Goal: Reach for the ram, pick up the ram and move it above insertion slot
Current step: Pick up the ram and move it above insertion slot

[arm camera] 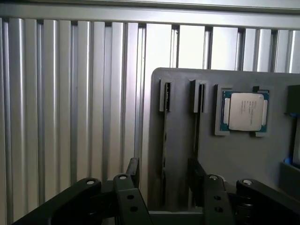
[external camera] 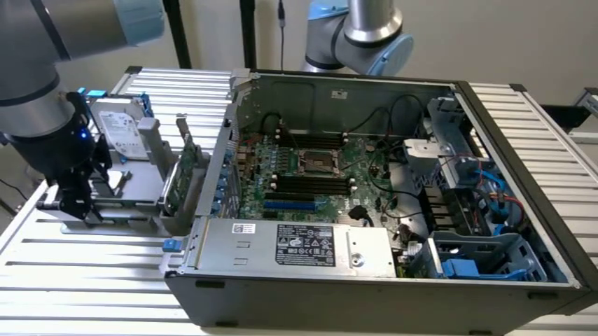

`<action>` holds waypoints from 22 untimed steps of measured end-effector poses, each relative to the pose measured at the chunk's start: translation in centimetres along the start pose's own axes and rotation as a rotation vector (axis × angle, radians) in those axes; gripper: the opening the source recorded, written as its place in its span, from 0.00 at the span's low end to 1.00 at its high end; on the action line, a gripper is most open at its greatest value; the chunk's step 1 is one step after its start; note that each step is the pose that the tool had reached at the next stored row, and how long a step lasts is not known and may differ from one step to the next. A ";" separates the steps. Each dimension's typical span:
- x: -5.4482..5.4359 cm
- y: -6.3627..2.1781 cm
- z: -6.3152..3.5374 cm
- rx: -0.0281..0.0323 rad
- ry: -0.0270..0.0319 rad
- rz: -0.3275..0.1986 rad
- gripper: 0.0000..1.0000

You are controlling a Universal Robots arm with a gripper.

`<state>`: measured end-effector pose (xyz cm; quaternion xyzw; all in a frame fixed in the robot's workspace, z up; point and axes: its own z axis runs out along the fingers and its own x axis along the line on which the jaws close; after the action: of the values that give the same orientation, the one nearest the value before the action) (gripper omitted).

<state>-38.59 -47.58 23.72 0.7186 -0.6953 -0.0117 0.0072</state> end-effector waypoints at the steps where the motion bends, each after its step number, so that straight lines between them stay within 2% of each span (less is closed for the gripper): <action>1: 0.1 -0.01 0.18 -0.0001 -0.0002 0.000 0.54; 12: 0.4 -0.09 2.16 -0.0001 -0.0005 -0.011 0.54; 22: 0.4 -0.10 2.31 -0.0001 -0.0012 -0.012 0.54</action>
<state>-38.54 -47.99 21.41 0.7227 -0.6910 -0.0122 0.0068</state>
